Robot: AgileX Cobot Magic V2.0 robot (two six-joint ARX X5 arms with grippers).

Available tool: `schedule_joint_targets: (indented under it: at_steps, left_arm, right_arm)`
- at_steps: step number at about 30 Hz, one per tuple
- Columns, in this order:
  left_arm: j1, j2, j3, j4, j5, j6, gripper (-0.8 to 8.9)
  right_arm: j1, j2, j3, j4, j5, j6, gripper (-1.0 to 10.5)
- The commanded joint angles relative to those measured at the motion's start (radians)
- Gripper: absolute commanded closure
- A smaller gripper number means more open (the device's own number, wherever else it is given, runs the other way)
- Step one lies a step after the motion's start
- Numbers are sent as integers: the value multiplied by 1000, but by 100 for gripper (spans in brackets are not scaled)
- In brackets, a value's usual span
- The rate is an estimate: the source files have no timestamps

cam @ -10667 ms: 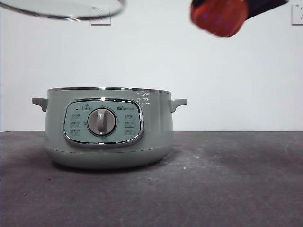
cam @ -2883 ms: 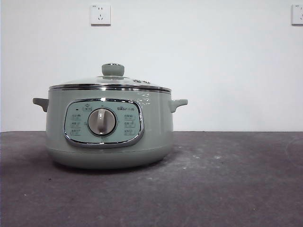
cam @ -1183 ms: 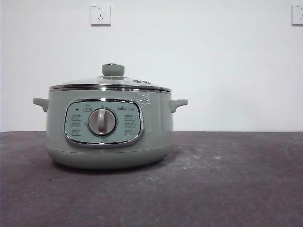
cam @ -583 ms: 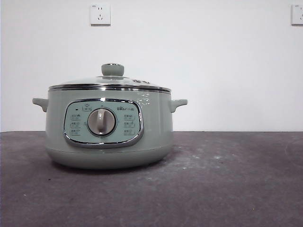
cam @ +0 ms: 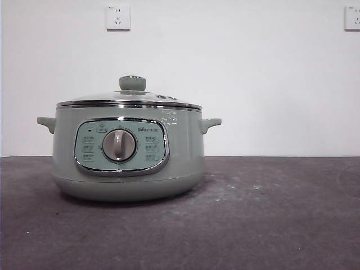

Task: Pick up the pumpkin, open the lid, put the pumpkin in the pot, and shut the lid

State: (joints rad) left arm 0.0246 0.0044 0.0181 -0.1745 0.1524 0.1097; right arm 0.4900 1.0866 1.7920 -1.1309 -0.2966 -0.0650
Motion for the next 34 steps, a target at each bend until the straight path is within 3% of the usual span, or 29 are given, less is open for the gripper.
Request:
schedule_joint_targets:
  at_steps: [1, 5, 10, 16, 18, 22, 27, 34]
  left_arm:
    - [4, -2, -16, 2, 6, -6, 817]
    - [3, -2, -16, 2, 6, -6, 817]
    - [3, -2, -16, 2, 6, -6, 817]
    - [3, -2, -16, 2, 6, -6, 817]
    - [3, -2, -16, 2, 6, -6, 817]
    - [3, -2, -16, 2, 6, -6, 817]
    - [3, -2, -16, 2, 6, -6, 817]
    - [3, -2, -16, 2, 6, -6, 817]
  right_arm:
    - [-127, -98, -69, 79, -65, 9, 946]
    - [-320, -296, -311, 290, -64, -47, 946]
    - [-402, -477, -618, 602, -63, -49, 946]
    - [-434, -656, -992, 900, -60, -49, 946]
    - [-437, -707, -1100, 956, -54, -49, 946]
    - [-436, -812, -1315, 1042, 68, -39, 946]
    - [-435, -934, -1534, 1130, 172, 46, 946]
    - [-419, -1053, -1701, 1154, 201, 76, 946]
